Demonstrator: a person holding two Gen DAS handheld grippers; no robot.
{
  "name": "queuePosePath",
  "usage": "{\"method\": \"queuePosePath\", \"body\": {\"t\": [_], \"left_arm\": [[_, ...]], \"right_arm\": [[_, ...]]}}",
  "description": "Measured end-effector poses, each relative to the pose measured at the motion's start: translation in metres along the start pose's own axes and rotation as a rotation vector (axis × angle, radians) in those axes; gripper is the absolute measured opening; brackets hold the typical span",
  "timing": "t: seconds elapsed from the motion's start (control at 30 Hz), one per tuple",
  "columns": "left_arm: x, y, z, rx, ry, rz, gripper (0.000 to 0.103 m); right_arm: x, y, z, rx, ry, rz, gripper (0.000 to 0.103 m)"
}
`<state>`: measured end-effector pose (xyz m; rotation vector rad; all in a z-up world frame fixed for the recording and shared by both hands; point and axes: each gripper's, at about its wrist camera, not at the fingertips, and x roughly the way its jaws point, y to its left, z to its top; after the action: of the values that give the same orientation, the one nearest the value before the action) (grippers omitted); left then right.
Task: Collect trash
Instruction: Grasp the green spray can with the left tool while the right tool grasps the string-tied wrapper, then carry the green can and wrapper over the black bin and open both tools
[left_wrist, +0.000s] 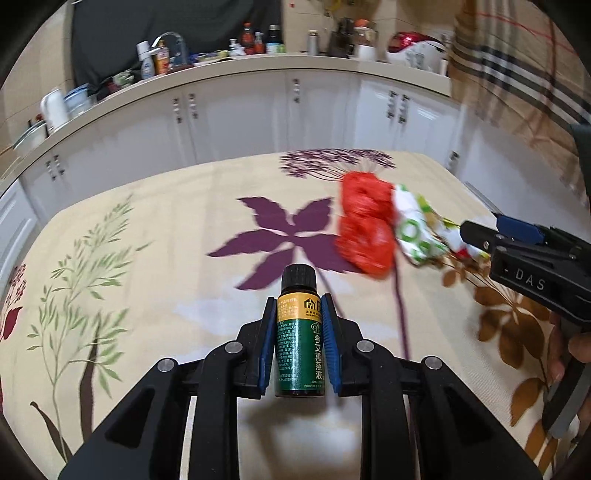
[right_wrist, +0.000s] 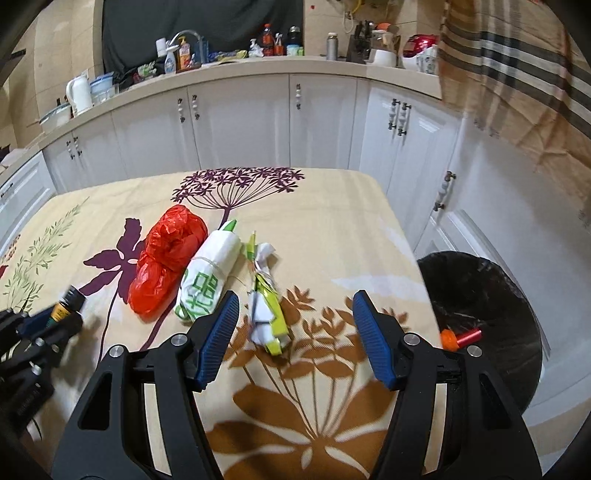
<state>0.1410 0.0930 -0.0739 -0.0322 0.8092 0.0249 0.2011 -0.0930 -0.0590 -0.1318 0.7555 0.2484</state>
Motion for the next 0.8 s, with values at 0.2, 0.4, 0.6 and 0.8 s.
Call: {"method": "queuePosePath", "body": {"t": [0.2, 0.4, 0.6, 0.8], "left_arm": [[0.002, 0.014, 0.003, -0.032, -0.004, 0.020, 0.024], [0.001, 0.016, 0.000, -0.039, -0.011, 0.029, 0.024], [-0.003, 0.017, 0.000, -0.060, -0.024, 0.033, 0.024], [-0.015, 0.009, 0.002, -0.054, -0.062, 0.030, 0.024]], "right_arm": [[0.021, 0.009, 0.007, -0.033, 0.079, 0.006, 0.041], [0.025, 0.017, 0.004, -0.065, 0.109, 0.025, 0.017], [0.001, 0.015, -0.003, -0.043, 0.026, 0.018, 0.017], [-0.031, 0.005, -0.012, -0.004, -0.069, 0.003, 0.017]]}}
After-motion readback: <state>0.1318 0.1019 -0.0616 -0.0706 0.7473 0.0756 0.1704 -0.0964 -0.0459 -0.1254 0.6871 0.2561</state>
